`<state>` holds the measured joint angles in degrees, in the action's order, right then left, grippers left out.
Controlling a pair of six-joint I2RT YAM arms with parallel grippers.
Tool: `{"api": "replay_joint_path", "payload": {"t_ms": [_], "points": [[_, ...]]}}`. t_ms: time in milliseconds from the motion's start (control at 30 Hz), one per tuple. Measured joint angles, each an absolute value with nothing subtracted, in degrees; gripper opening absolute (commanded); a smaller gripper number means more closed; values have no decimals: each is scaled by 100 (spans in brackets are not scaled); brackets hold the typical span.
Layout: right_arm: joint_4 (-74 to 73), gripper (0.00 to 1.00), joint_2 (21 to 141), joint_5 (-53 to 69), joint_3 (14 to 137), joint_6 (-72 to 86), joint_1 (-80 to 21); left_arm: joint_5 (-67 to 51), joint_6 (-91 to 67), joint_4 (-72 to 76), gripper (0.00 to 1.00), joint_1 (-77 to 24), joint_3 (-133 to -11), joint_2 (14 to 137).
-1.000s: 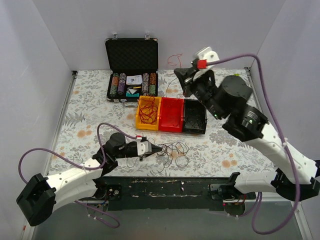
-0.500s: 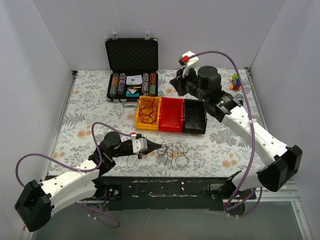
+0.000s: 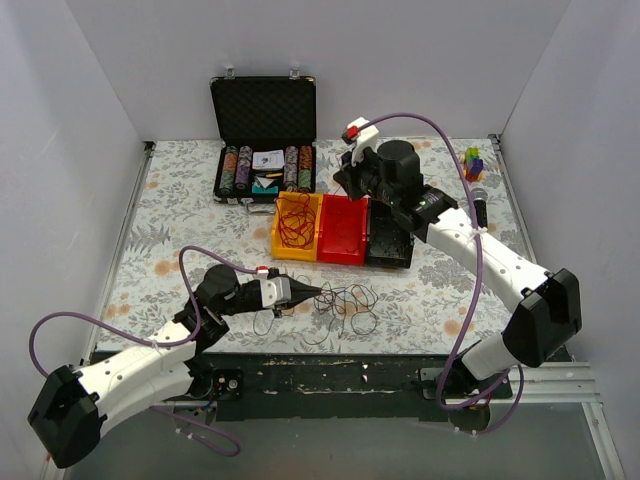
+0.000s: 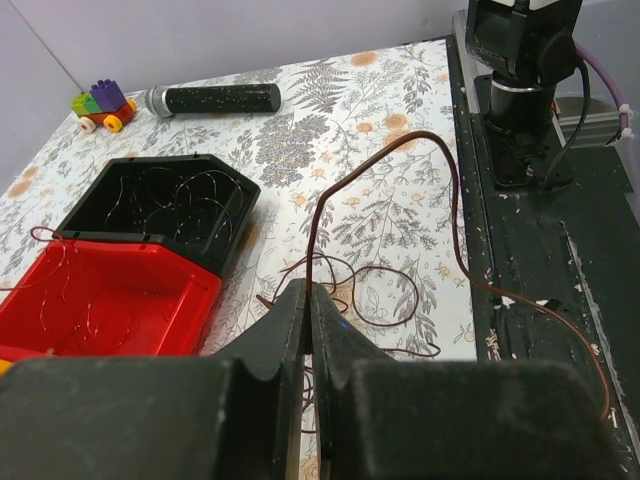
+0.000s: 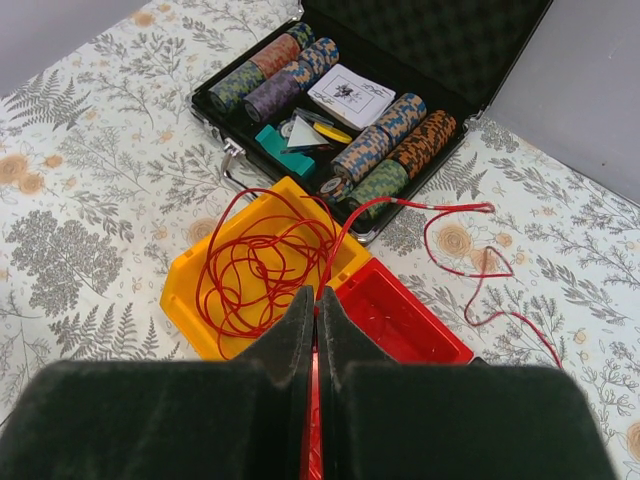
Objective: Untangle the cables
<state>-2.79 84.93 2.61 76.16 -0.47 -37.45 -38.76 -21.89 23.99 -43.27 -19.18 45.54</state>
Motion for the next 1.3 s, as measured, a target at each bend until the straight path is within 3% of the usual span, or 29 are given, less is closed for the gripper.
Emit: {"api": "replay_joint_path", "payload": {"t_ms": [867,1300], "points": [[563,1,8211,167,6154,-414,-3745,-3962,-2189,2399,0,-4233,-1909,4560],[805,1,8189,145,5979,-379,-3745,-3970,-2187,2399,0,-4211,-1909,4569]]}}
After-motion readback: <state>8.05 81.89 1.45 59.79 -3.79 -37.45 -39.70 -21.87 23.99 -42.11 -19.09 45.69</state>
